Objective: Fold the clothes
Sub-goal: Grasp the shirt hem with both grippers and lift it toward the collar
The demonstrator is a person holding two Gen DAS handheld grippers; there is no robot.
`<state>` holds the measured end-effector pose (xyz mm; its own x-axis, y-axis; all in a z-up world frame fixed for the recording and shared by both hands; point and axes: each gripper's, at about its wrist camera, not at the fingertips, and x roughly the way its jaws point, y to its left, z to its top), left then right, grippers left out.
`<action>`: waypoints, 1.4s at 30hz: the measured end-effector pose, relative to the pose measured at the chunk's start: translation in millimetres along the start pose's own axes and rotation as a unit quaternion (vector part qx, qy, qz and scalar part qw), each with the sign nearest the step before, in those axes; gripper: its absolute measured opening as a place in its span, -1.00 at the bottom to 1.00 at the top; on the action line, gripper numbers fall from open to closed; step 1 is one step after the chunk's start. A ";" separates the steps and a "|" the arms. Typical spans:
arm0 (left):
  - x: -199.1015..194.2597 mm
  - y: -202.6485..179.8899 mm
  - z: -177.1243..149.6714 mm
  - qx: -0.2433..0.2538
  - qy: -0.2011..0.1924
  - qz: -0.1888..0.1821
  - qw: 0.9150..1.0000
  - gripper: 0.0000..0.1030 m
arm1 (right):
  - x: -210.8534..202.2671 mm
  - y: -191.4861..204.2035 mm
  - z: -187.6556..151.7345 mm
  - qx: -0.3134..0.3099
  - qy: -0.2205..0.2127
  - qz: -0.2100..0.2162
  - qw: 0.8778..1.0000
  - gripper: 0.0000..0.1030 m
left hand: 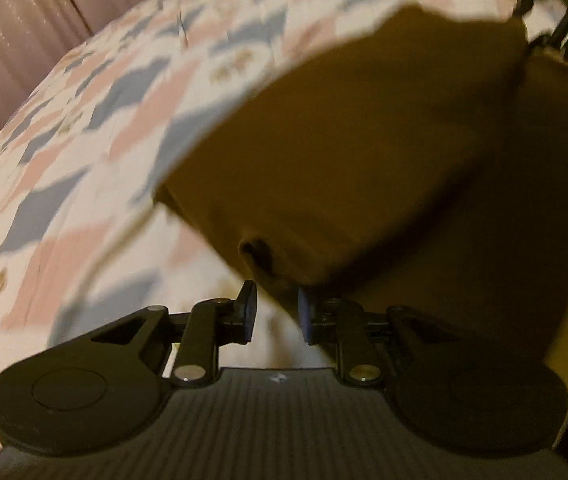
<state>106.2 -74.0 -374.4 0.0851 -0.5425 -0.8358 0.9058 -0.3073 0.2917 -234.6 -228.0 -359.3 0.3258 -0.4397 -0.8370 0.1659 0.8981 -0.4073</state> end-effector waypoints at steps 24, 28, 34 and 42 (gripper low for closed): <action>-14.1 -85.2 4.1 0.313 -0.021 0.156 0.937 -0.92 | 10.8 54.3 -5.5 -0.237 -0.084 -0.194 0.948 -0.96; -39.8 -103.0 -12.4 0.288 -0.027 0.136 0.947 -0.92 | -7.0 60.6 -13.4 -0.232 -0.063 -0.187 0.953 -0.96; -44.6 -118.1 -29.1 0.275 -0.027 0.126 0.953 -0.92 | -19.7 77.6 -26.0 -0.223 -0.039 -0.166 0.960 -0.96; -55.4 -116.6 -32.9 0.225 -0.040 0.116 0.967 -0.92 | -27.9 84.8 -23.1 -0.195 -0.042 -0.175 0.964 -0.96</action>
<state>9.5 17.6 -377.4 0.2158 -0.6911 -0.6898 0.5926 -0.4687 0.6551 -251.2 -139.4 -379.0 0.3912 -0.7002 -0.5972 -0.0787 0.6211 -0.7797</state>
